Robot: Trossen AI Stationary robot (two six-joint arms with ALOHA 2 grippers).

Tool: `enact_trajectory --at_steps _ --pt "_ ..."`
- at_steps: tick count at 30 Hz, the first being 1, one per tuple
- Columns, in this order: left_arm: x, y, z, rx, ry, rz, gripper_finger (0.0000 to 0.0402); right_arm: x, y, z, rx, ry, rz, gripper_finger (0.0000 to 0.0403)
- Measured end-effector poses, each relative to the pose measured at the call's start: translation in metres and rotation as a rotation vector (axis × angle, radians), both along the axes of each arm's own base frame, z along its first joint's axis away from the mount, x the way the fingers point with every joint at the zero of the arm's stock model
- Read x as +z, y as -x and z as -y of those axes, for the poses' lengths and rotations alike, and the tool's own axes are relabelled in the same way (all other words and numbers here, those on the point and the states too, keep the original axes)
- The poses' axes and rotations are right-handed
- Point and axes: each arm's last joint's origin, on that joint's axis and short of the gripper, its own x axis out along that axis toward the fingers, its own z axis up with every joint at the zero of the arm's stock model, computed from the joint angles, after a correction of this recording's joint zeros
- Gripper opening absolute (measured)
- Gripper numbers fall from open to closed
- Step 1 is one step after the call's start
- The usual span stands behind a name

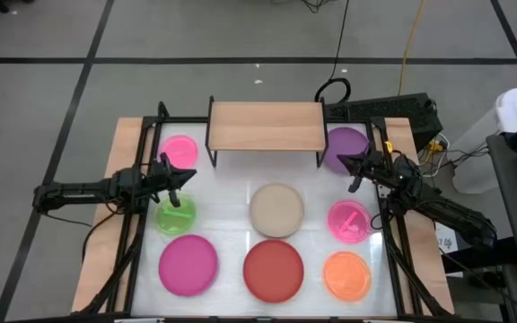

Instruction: Place and stack plates onto a shelf

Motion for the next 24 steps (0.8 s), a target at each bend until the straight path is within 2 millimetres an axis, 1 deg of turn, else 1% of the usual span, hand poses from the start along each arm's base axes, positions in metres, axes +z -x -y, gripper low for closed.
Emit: enact_trajectory --at_steps 24 --pt "0.0000 0.0000 0.0000 0.000 0.000 0.000 0.0012 0.0009 0.0000 0.0000 0.001 -0.011 0.015 0.0002"
